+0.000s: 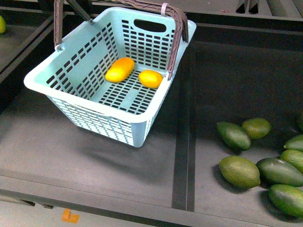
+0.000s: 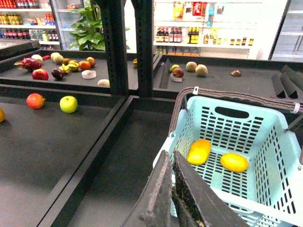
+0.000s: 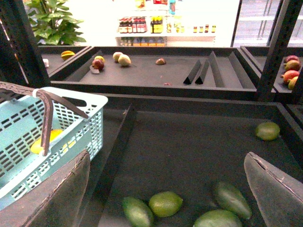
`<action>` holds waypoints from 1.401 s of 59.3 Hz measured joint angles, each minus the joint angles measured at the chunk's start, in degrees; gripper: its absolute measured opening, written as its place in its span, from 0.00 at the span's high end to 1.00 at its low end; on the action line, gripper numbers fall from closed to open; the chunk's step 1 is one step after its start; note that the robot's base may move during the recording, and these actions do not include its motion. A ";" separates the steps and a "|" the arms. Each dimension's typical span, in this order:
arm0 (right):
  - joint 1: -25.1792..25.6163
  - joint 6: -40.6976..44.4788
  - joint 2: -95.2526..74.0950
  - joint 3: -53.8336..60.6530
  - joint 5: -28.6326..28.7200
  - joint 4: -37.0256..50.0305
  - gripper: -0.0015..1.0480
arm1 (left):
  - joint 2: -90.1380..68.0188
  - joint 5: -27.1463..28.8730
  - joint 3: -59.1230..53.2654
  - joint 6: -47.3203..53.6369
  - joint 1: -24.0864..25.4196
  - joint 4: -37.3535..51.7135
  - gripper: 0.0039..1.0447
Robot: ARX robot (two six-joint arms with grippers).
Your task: Pick lemon and mango into basket
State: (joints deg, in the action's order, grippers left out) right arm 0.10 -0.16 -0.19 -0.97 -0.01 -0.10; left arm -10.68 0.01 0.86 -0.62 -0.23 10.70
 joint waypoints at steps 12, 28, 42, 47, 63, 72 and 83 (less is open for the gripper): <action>-0.02 0.00 0.02 0.00 0.00 0.00 0.08 | 10.05 -0.02 0.00 0.02 0.00 -10.45 0.97; 0.00 0.00 0.02 0.00 0.00 0.00 0.08 | 10.32 0.00 0.00 0.00 0.00 -10.60 0.97; 0.00 0.00 0.02 0.00 0.00 0.00 0.08 | 10.32 0.00 0.00 0.02 0.00 -10.60 0.97; 0.00 0.00 0.02 0.00 0.00 0.00 0.08 | 10.32 0.00 0.00 0.02 0.00 -10.60 0.97; 0.00 0.00 0.02 0.00 0.00 0.00 0.08 | 10.32 0.00 0.00 0.00 0.00 -10.60 0.42; 0.00 0.00 0.02 0.00 0.00 0.00 0.08 | 10.32 0.00 0.00 0.00 0.00 -10.60 0.13; 0.00 0.00 0.02 0.00 0.00 0.00 0.08 | 10.32 0.00 0.00 0.13 0.00 -10.60 0.06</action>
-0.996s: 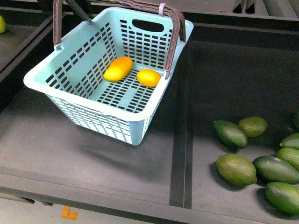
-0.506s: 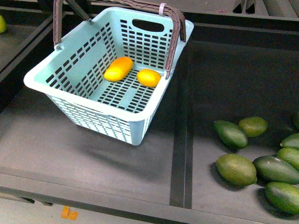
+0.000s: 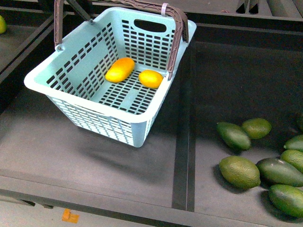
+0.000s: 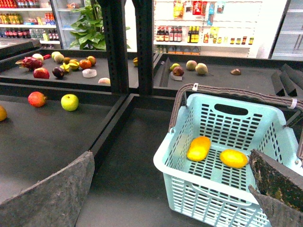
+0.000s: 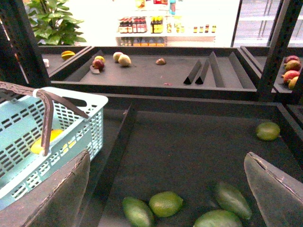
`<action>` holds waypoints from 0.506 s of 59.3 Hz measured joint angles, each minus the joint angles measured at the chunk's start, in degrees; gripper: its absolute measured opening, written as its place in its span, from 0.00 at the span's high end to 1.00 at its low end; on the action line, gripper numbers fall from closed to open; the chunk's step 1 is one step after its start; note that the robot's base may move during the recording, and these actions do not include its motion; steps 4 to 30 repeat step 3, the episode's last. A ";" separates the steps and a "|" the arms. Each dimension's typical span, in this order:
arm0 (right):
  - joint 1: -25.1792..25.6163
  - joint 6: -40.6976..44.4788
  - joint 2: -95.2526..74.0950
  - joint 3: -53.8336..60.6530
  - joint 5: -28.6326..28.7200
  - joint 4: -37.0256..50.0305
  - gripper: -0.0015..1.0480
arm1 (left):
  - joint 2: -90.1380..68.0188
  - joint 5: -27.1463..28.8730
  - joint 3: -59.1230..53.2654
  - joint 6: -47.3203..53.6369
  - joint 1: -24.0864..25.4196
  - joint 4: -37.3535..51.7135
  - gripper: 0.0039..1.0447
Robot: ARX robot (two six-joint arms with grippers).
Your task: Pick lemon and mango into basket
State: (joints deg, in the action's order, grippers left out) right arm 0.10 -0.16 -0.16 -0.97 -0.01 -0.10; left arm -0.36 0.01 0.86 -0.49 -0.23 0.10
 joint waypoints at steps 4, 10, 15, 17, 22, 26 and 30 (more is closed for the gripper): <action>0.00 0.00 0.00 0.00 0.00 0.00 0.08 | 0.00 0.00 0.00 0.00 0.00 -0.02 0.06; 0.00 0.00 0.00 0.00 0.00 0.00 0.08 | 0.00 0.00 0.00 0.00 0.00 -0.02 0.06; 0.00 0.00 0.00 0.00 0.00 0.00 0.08 | 0.00 0.00 0.00 0.00 0.00 -0.02 0.06; 0.00 0.00 0.00 0.00 0.00 0.00 0.08 | 0.00 0.00 0.00 0.00 0.00 -0.02 0.06; 0.00 0.00 0.00 0.00 0.00 0.00 0.08 | 0.00 0.00 0.00 0.00 0.00 -0.02 0.06; 0.00 0.00 0.00 0.00 0.00 0.00 0.08 | 0.00 0.00 0.00 0.00 0.00 -0.02 0.06; 0.00 0.00 0.00 0.00 0.00 0.00 0.08 | 0.00 0.00 0.00 0.00 0.00 -0.02 0.06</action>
